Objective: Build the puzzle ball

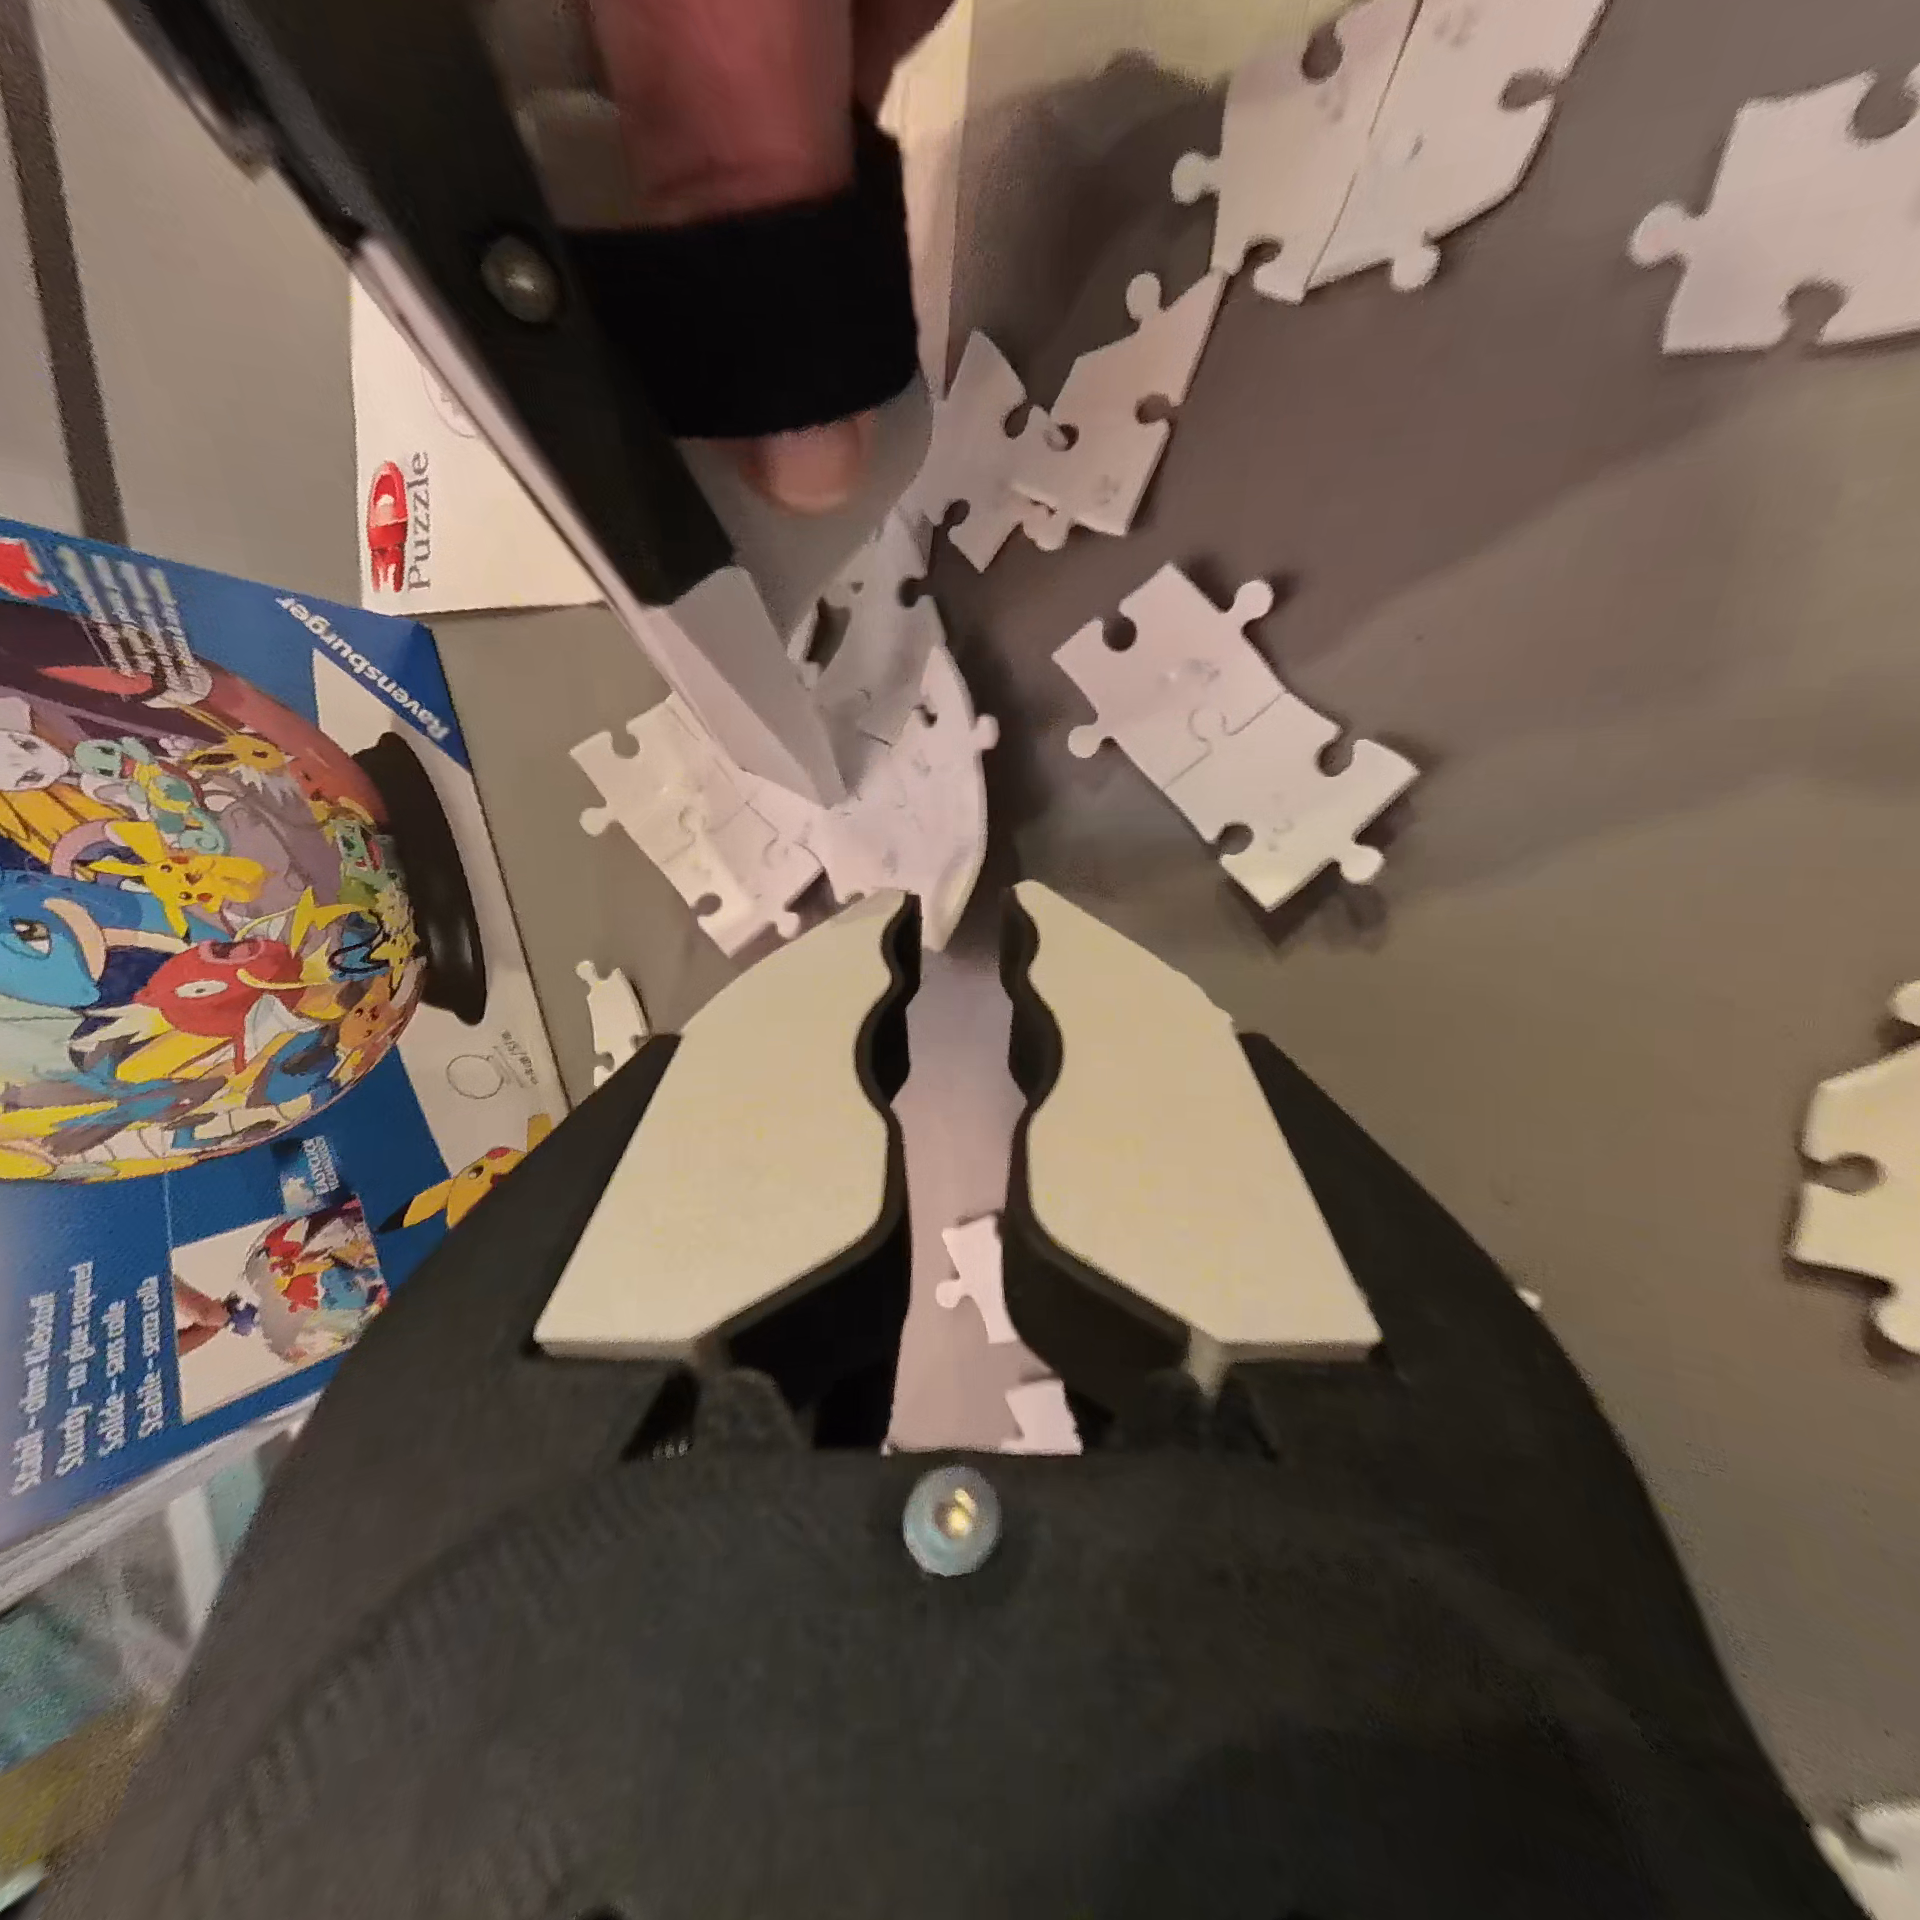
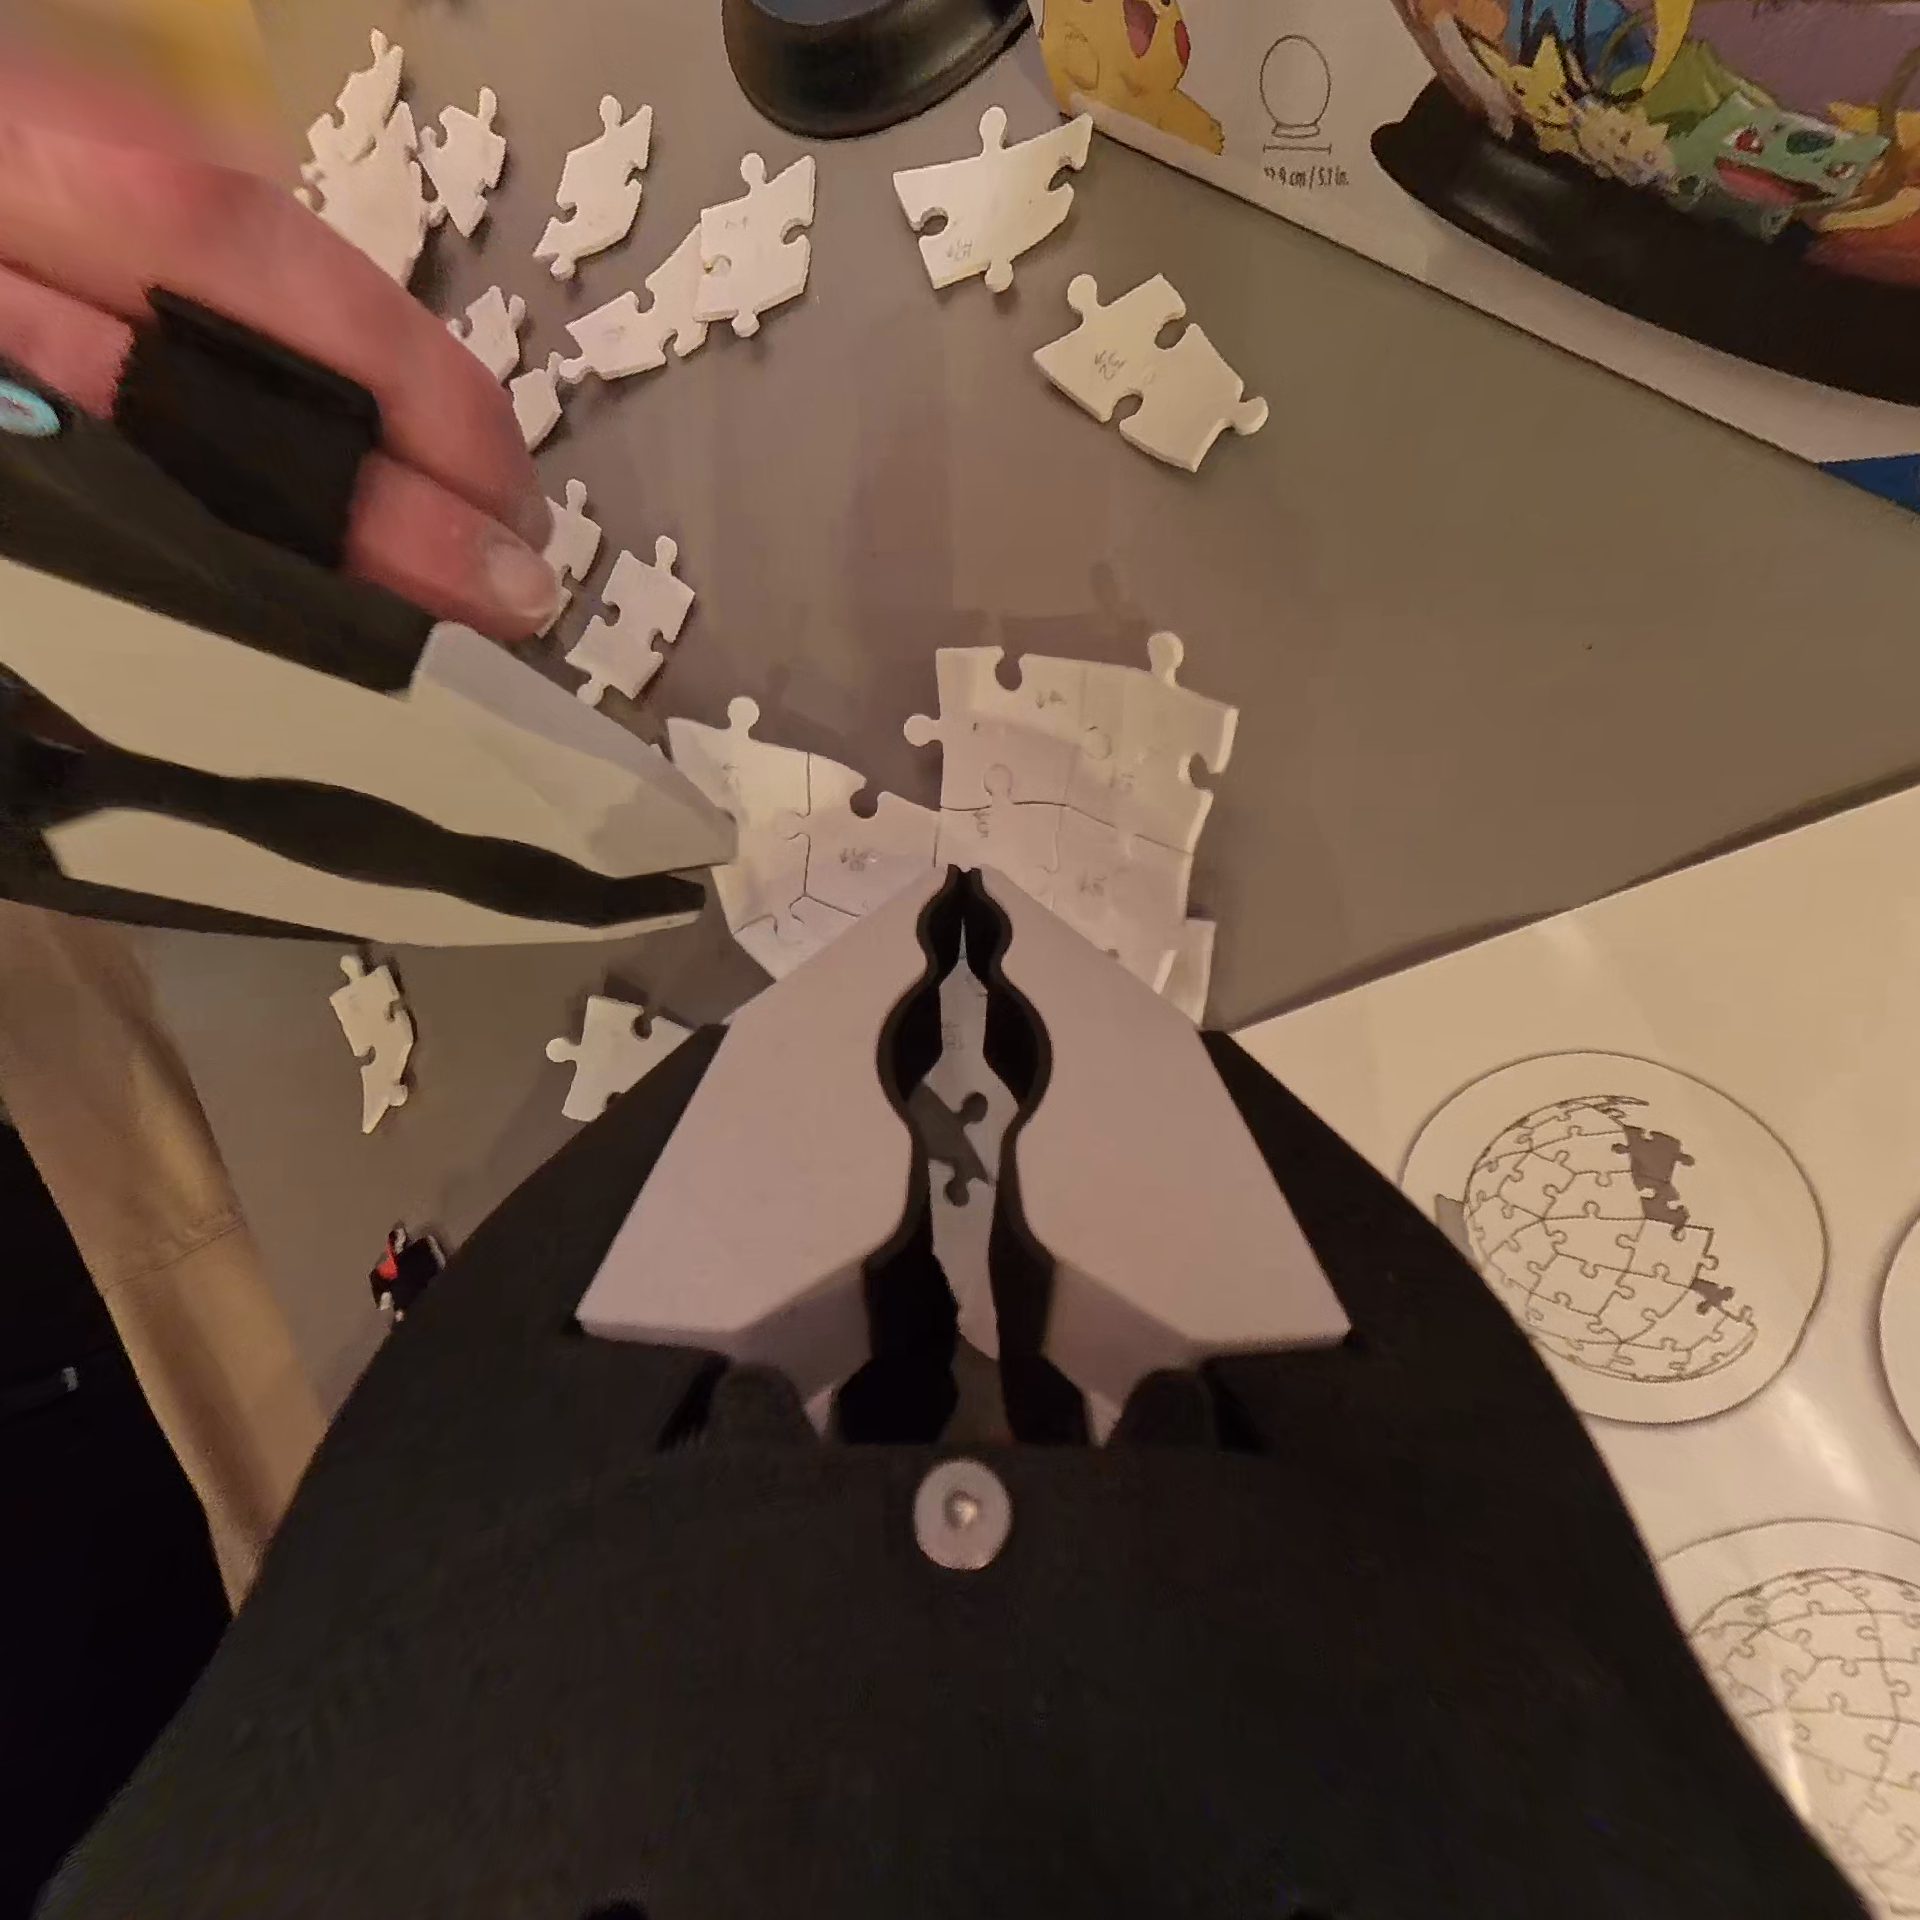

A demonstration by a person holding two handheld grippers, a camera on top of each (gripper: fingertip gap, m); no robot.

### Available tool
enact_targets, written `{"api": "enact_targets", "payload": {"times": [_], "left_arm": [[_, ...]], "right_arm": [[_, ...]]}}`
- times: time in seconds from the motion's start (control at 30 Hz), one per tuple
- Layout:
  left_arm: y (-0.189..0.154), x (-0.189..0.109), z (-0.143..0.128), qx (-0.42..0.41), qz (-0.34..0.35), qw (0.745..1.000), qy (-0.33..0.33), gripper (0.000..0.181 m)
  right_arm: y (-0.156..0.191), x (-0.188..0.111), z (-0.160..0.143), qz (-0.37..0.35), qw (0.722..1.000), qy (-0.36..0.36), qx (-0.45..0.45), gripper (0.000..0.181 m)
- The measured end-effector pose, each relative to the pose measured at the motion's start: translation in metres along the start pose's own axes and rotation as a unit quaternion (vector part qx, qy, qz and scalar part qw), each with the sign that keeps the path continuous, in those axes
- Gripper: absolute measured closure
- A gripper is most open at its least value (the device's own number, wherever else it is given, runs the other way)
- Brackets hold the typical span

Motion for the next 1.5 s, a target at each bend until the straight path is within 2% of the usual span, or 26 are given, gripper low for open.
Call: {"api": "enact_targets", "payload": {"times": [0.13, 0.3, 0.63, 0.9, 1.03, 1.2, 1.27, 1.5], "left_arm": [[-0.009, 0.011, 0.0, 0.032, 0.04, 0.999, 0.011, 0.17], [-0.013, 0.014, 0.001, 0.046, 0.051, 0.998, 0.008, 0.172], [-0.005, 0.014, 0.001, 0.056, 0.046, 0.997, 0.016, 0.175], [-0.007, 0.019, 0.005, 0.098, 0.042, 0.994, 0.037, 0.175], [-0.006, 0.019, 0.006, 0.116, 0.042, 0.991, 0.049, 0.175], [-0.005, 0.02, 0.008, 0.128, 0.035, 0.989, 0.063, 0.175], [-0.003, 0.019, 0.009, 0.121, 0.031, 0.99, 0.06, 0.175], [0.011, 0.012, 0.006, 0.076, 0.024, 0.996, 0.036, 0.178]], "right_arm": [[0.002, 0.0, 0.0, -0.008, 1.0, 0.003, -0.002, 0.181], [0.002, -0.002, -0.001, -0.005, 1.0, 0.002, 0.004, 0.181], [0.002, -0.015, -0.004, -0.015, 1.0, 0.016, -0.018, 0.181], [0.002, -0.017, -0.008, -0.007, 1.0, 0.027, -0.01, 0.181], [0.005, -0.029, -0.005, -0.012, 1.0, 0.021, -0.016, 0.181], [0.005, -0.036, -0.01, -0.031, 0.997, 0.054, -0.053, 0.177], [0.006, -0.038, -0.011, -0.02, 0.995, 0.043, -0.082, 0.174], [0.016, -0.047, -0.011, -0.051, 0.968, 0.013, -0.245, 0.157]]}}
Point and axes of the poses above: each gripper's, where its closed fingertips meet, x out along the fingers, z out of its top, y = z × x across the jaws, the point moved 10 cm from there along -x, back along the fingers, and after that the axes turned 6 degrees about -y, right-handed, at the moved point
